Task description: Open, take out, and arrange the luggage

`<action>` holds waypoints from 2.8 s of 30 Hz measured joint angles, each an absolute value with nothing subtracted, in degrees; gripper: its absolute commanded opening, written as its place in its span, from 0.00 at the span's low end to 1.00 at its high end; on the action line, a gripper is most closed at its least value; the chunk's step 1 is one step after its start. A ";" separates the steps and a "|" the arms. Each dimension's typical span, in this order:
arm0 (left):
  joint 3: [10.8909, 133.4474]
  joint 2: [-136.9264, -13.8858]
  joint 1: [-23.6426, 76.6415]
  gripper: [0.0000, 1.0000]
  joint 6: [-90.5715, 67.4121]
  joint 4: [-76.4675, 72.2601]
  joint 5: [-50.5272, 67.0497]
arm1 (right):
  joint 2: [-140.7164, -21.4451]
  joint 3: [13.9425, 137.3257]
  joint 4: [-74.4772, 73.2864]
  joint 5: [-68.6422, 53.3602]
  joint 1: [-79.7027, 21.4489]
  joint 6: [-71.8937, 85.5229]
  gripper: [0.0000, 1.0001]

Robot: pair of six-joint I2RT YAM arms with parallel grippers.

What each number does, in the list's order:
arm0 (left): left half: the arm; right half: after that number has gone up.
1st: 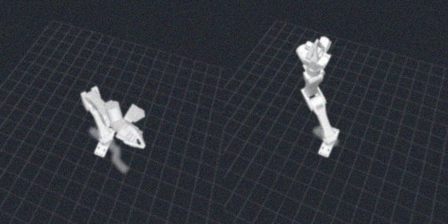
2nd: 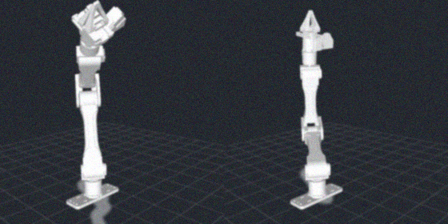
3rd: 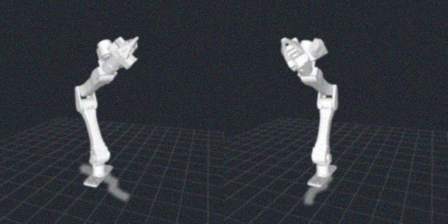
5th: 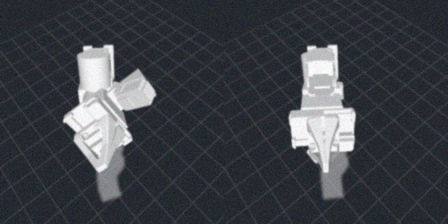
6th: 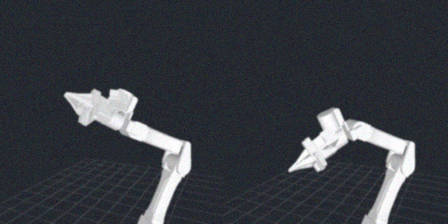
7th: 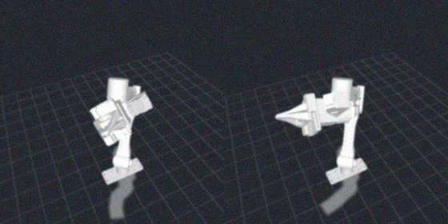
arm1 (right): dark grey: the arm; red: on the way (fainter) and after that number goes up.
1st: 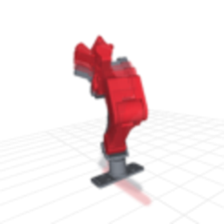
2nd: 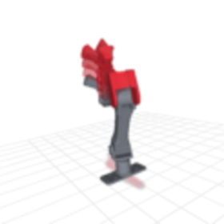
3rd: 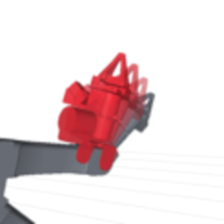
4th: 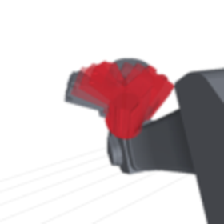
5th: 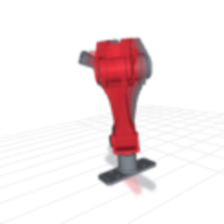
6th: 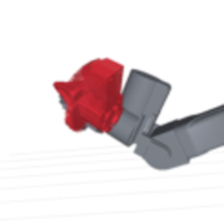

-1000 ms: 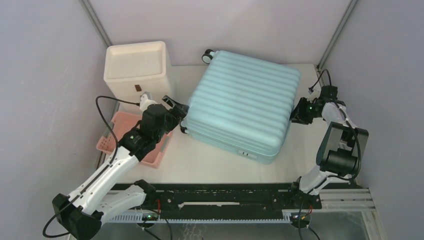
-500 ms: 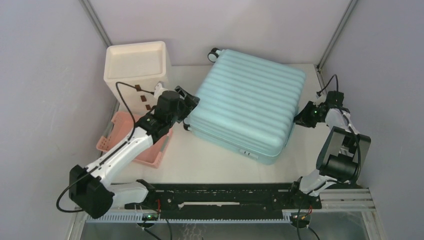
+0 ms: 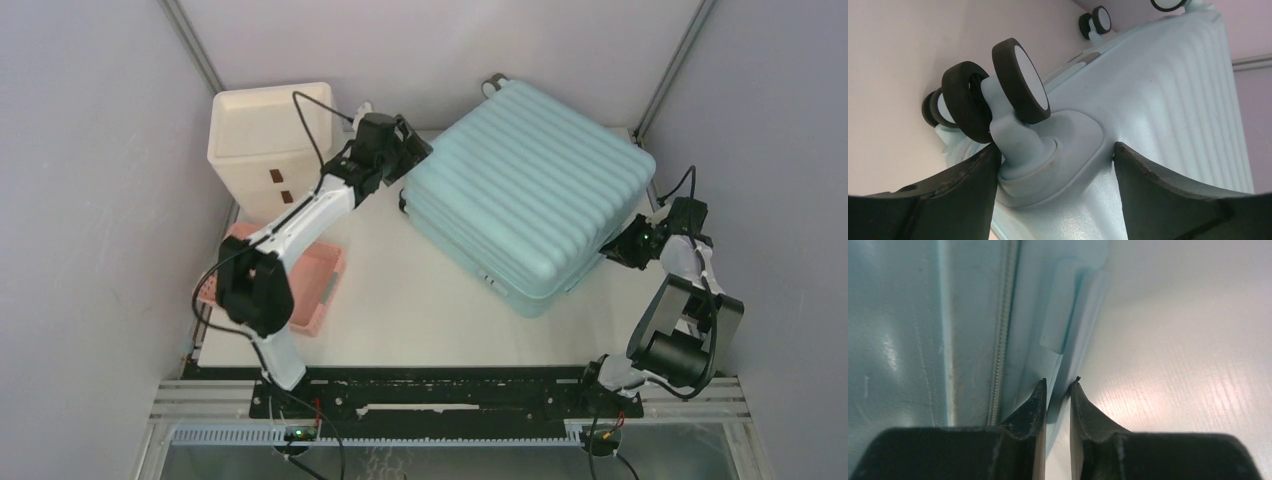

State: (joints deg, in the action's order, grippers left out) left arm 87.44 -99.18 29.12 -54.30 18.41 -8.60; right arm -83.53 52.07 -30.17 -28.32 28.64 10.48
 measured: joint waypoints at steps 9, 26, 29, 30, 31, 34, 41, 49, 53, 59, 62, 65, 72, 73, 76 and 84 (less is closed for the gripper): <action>104.64 -113.16 25.15 0.80 -47.92 17.91 -2.81 | -79.88 52.16 -36.49 -29.39 27.20 6.74 0.82; 78.52 -73.49 22.31 0.30 -37.41 19.16 -3.14 | -77.73 78.96 -49.54 -27.68 36.16 -24.40 0.69; 70.70 -69.58 23.33 0.29 -37.54 19.81 -3.09 | -83.44 88.60 -48.99 -24.60 33.56 -26.81 0.57; 68.66 -69.38 23.88 0.29 -37.56 20.32 -3.05 | -85.58 91.46 -49.04 -23.77 32.84 -27.07 0.52; 67.18 -69.41 24.38 0.29 -37.60 20.67 -3.05 | -88.99 95.64 -49.01 -22.13 31.81 -27.66 0.51; 63.24 -70.41 26.17 0.29 -38.11 21.91 -3.05 | -97.32 103.55 -48.45 -18.24 29.67 -28.75 0.49; 62.43 -75.70 27.99 0.30 -39.07 19.33 -1.23 | -111.13 113.19 -52.97 -17.85 26.59 -33.85 0.49; 65.12 -85.84 27.99 0.33 -39.00 18.31 3.53 | -110.19 109.89 -54.96 -23.88 26.39 -44.07 0.49; 67.33 -86.21 27.35 0.35 -38.74 18.94 3.36 | -103.66 99.42 -51.90 -26.20 25.50 -46.26 0.49; 67.64 -84.73 24.47 0.43 -37.28 20.93 2.28 | -94.96 85.52 -54.39 -33.85 16.23 -44.64 0.50; 67.66 -83.26 19.99 0.46 -35.86 23.33 -0.82 | -91.29 80.47 -55.53 -36.38 10.81 -42.15 0.53; 68.66 -83.33 16.60 0.45 -33.98 25.04 -1.17 | -88.20 78.78 -57.67 -36.93 8.16 -39.57 0.54; 80.09 -91.37 14.83 0.45 -28.36 29.76 2.33 | -84.44 78.81 -59.16 -39.13 9.10 -37.36 0.57; 82.39 -93.19 14.63 0.45 -27.86 30.39 2.66 | -84.07 78.63 -59.35 -39.24 9.37 -37.47 0.58; 87.72 -97.93 14.09 0.45 -27.11 31.55 3.46 | -82.89 77.32 -60.62 -41.69 11.62 -38.41 0.58; 107.66 -112.95 13.21 0.45 -27.27 34.41 4.71 | -82.59 76.44 -67.66 -48.95 19.44 -47.00 0.59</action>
